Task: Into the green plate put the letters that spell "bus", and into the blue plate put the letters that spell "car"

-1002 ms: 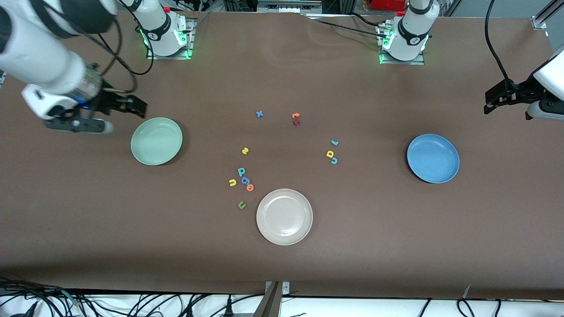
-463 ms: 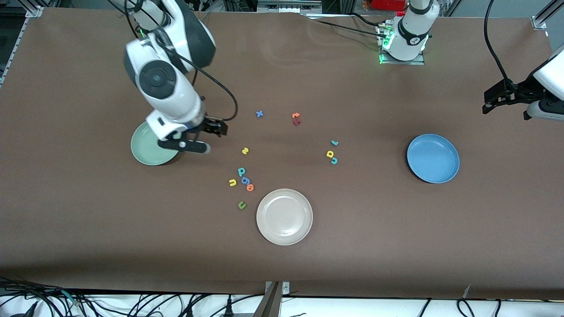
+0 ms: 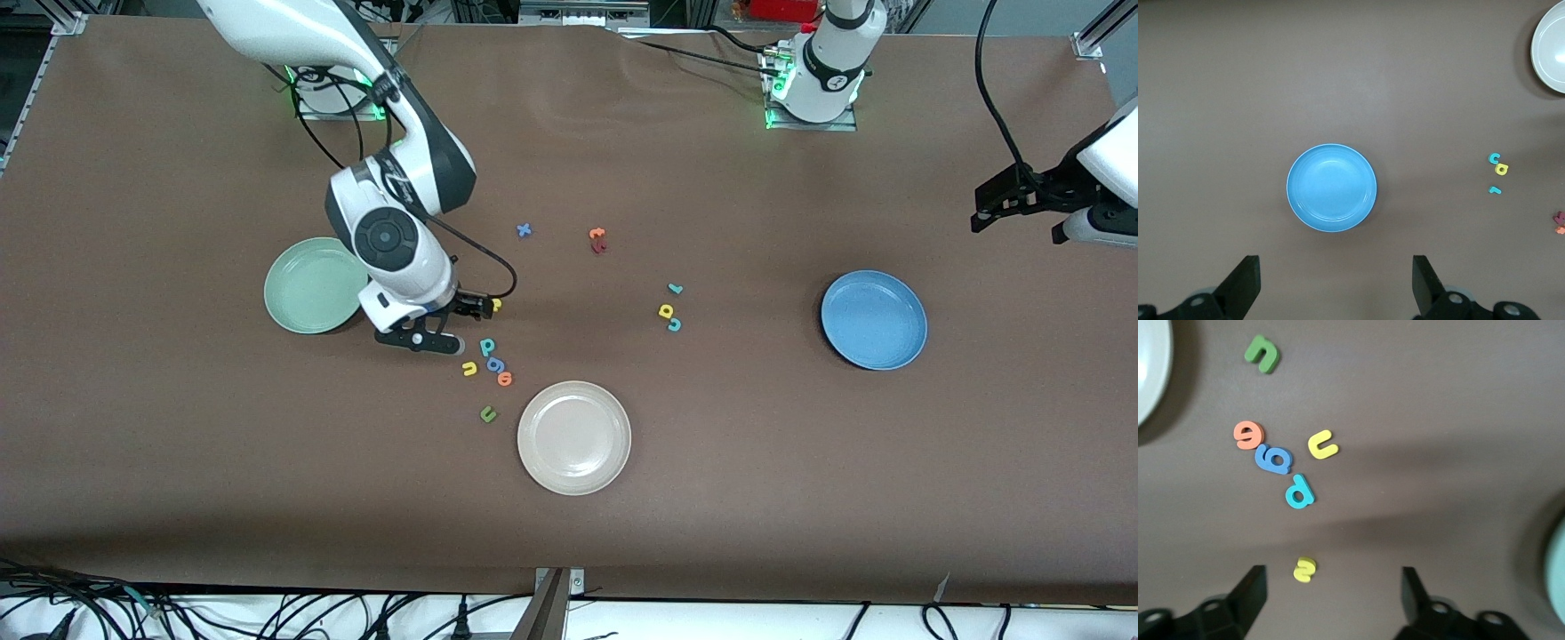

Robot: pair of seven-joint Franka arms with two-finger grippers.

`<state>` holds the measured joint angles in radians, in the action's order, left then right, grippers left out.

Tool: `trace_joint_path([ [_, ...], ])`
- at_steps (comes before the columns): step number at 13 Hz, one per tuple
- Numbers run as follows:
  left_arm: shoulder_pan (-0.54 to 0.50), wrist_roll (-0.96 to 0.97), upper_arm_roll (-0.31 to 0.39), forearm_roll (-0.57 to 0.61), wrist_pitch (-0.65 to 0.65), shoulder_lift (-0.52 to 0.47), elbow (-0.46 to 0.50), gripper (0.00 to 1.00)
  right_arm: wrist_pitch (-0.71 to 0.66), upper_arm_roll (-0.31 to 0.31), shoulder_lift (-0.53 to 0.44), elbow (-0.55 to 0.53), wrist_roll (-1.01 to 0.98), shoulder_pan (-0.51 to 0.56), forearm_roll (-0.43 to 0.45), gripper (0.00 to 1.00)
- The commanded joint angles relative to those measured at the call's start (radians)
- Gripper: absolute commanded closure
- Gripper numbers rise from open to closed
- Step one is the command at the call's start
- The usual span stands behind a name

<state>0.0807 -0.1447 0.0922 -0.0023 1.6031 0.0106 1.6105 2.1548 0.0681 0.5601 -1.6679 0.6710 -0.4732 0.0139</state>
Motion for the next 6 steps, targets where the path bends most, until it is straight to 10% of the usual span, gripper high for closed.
trace_joint_path([
  [1,-0.01,0.007,0.001,-0.024,-0.002,0.057,-0.023,0.0,0.095,-0.008,0.058,0.019,0.006,-0.024,0.044,0.34],
  [6,0.011,-0.002,-0.015,-0.057,0.046,0.101,0.011,0.0,0.259,-0.01,0.158,0.013,-0.064,-0.039,0.098,0.34],
])
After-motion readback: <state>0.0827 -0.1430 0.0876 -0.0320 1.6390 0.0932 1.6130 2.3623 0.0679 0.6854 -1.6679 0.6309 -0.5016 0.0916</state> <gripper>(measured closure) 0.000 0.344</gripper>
